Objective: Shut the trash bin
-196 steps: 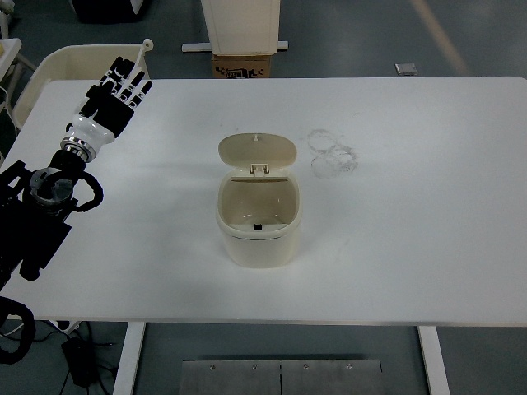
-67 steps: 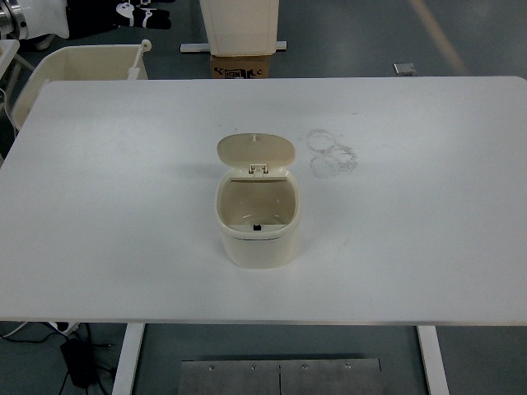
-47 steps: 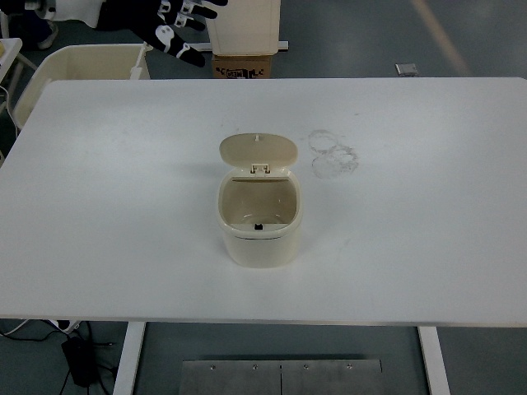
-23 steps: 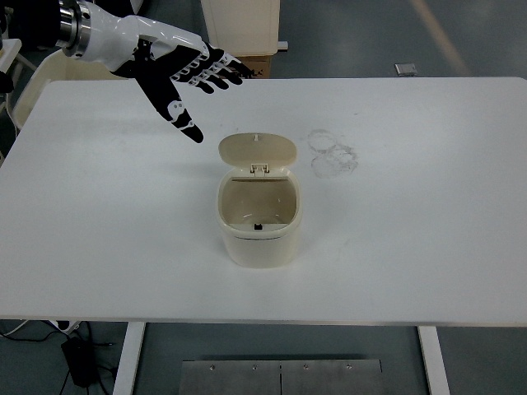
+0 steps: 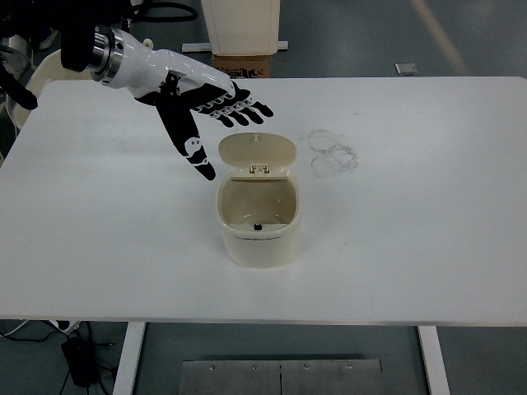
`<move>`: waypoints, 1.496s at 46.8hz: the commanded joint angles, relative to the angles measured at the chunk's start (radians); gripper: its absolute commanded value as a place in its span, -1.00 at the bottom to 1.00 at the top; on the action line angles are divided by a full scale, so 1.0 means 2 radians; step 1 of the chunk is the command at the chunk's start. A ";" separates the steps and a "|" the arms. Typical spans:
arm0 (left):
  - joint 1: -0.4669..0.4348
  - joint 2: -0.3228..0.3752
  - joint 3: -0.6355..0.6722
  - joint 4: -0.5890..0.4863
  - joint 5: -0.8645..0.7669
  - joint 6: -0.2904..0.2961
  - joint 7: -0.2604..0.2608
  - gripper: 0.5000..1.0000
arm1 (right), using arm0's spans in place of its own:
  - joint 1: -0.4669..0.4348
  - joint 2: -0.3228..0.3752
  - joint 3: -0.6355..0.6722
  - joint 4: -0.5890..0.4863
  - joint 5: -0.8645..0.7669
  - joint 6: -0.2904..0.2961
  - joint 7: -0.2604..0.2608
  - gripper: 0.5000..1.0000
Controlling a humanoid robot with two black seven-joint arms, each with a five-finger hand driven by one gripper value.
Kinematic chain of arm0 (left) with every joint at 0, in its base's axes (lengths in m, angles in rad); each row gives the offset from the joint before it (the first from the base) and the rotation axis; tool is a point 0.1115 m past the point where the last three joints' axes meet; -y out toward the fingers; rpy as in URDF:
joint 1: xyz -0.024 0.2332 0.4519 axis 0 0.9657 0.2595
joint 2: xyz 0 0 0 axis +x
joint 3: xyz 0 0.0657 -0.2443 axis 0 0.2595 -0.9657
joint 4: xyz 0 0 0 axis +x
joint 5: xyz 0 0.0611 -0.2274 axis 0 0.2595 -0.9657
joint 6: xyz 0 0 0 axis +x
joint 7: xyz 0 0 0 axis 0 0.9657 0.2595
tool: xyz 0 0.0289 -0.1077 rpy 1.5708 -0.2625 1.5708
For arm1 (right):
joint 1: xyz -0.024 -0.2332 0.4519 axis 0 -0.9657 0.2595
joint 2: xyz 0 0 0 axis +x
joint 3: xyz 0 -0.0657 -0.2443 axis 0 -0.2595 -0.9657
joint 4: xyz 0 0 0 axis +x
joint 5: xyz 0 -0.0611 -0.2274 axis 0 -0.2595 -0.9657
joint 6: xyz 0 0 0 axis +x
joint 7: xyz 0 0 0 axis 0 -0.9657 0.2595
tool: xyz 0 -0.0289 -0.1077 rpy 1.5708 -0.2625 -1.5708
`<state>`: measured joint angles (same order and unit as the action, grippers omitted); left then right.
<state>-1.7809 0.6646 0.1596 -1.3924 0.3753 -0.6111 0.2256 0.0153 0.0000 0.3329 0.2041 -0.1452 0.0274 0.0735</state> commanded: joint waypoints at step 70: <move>0.058 -0.001 0.029 -0.061 -0.001 0.000 0.000 1.00 | 0.000 0.000 0.000 0.000 0.000 0.000 0.000 0.97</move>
<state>-1.6710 0.6642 0.2180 -1.5143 0.3727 -0.6108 0.2255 0.0153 0.0000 0.3329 0.2040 -0.1453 0.0275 0.0737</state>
